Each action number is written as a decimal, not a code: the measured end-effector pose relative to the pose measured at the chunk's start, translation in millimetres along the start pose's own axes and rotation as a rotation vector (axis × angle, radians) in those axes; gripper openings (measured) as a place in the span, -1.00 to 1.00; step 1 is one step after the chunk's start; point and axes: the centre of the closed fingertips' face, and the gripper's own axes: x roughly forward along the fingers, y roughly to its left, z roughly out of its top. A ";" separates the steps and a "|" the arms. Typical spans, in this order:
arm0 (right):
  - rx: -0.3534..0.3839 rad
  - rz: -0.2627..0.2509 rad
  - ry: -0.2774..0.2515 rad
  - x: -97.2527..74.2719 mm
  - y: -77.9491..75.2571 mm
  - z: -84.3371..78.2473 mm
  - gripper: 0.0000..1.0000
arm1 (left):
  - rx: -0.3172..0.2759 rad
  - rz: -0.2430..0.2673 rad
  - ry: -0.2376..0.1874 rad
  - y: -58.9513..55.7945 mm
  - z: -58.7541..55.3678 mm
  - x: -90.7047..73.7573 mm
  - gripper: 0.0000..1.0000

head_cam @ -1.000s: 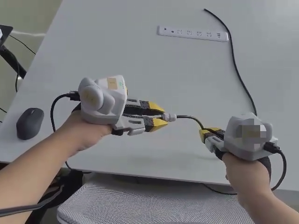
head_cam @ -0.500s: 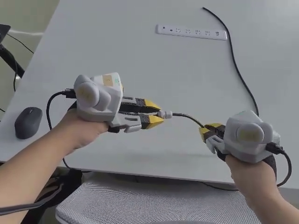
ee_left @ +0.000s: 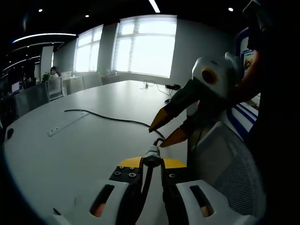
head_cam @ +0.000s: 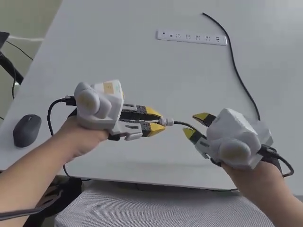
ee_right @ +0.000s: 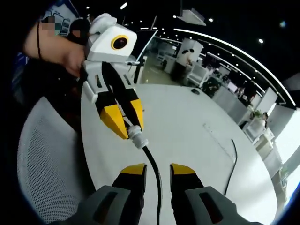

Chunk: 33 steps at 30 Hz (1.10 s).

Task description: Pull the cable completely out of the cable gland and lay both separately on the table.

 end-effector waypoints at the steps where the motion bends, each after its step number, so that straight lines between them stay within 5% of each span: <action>1: -0.022 0.004 0.009 1.9 1.6 -0.3 -0.71 | 0.000 -0.001 0.000 -0.2 0.0 -0.2 -0.70; 17: -0.132 0.020 0.010 9.4 10.8 8.3 -0.95 | 0.005 -0.008 0.008 -6.1 3.9 1.9 -0.70; 33: -0.018 0.012 0.036 10.0 2.2 -6.4 -1.00 | 0.005 -0.011 0.005 -2.7 3.9 5.7 -0.70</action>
